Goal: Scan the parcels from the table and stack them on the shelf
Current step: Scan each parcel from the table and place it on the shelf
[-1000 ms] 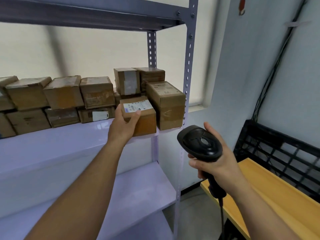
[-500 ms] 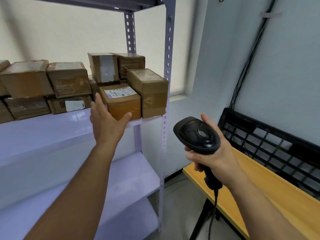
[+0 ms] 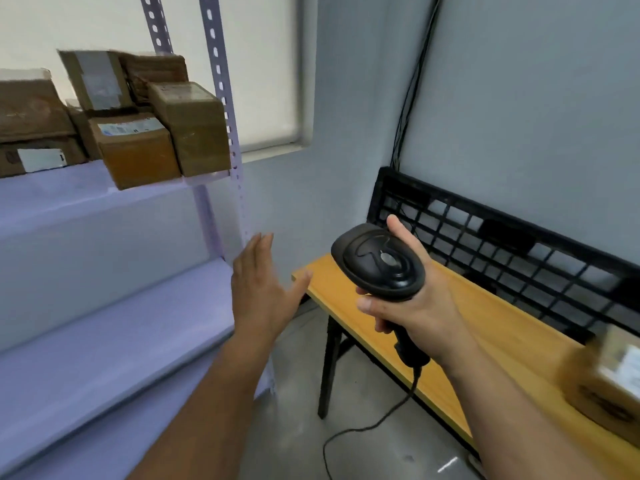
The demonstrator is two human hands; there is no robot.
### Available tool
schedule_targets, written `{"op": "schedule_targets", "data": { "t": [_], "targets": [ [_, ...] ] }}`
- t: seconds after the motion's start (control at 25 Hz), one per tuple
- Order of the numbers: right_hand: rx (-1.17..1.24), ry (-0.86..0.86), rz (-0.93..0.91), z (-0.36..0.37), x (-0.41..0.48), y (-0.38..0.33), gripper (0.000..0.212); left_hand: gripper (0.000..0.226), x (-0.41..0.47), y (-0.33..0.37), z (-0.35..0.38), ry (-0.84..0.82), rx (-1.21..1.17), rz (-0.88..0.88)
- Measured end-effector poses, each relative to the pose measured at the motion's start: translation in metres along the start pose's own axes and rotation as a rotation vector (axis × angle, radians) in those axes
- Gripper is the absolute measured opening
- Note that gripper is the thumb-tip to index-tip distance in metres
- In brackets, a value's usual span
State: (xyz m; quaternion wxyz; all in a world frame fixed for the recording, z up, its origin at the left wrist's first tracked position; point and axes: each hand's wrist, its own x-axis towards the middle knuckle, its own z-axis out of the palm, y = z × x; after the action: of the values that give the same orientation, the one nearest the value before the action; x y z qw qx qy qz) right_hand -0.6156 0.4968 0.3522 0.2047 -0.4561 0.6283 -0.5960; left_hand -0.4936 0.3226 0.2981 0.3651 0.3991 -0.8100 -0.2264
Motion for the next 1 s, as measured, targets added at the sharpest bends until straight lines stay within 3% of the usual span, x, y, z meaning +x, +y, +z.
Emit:
{"op": "schedule_targets", "data": {
  "t": [0.48,1.0],
  "targets": [
    [-0.042,0.248,0.063,-0.188,-0.193,0.011,0.104,0.082,-0.17,0.185,0.132,-0.316,-0.123,0.162],
    [-0.115,0.729,0.235,-0.317,-0.326,0.019,0.105,0.075,-0.268,0.331,0.239,-0.723,-0.287,0.427]
  ]
}}
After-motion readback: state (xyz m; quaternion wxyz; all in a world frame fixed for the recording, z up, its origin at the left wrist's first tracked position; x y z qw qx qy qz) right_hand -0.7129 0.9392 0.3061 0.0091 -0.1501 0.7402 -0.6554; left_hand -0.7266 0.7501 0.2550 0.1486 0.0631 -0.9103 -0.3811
